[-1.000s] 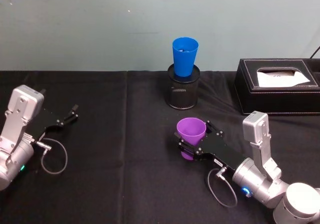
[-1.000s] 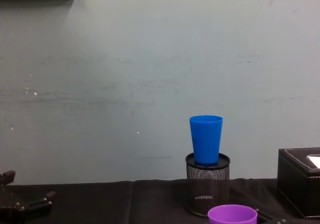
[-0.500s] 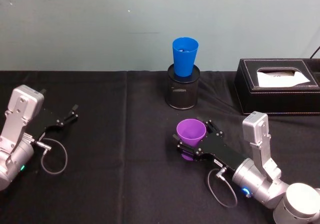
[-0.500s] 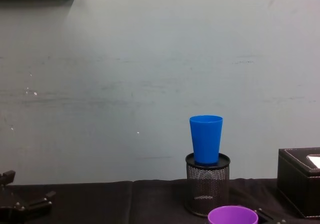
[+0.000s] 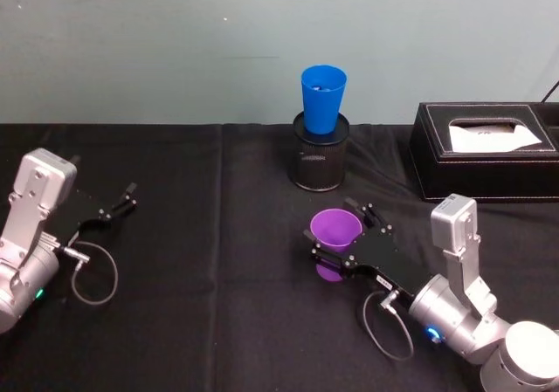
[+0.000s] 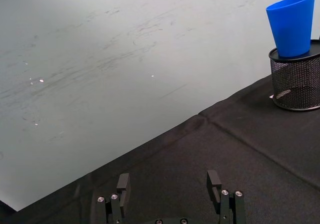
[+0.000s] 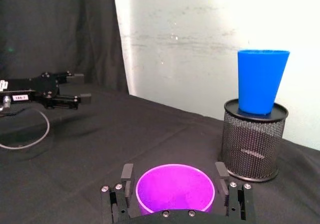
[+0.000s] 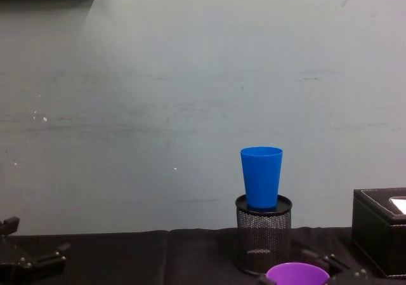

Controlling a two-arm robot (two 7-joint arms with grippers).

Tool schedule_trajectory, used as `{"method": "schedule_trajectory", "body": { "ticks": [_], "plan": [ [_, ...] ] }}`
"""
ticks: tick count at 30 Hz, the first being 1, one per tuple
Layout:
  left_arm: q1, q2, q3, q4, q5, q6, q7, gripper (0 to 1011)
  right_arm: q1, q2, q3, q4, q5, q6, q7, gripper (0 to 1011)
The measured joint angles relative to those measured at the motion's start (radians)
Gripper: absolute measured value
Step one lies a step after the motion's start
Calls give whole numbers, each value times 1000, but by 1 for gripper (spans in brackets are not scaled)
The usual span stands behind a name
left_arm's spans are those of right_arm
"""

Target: Pick up one cup with a gripper and tap it against the other cup.

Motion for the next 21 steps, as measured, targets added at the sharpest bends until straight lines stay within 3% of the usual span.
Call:
{"method": "schedule_trajectory", "body": {
  "ticks": [16,21],
  "plan": [
    [0,0,0,0,0,0,0,1000,-50,17,36,-118,53,12,7,1000],
    [0,0,0,0,0,0,0,1000,-65,18,52,-156,61,30,-23,1000]
  ]
}}
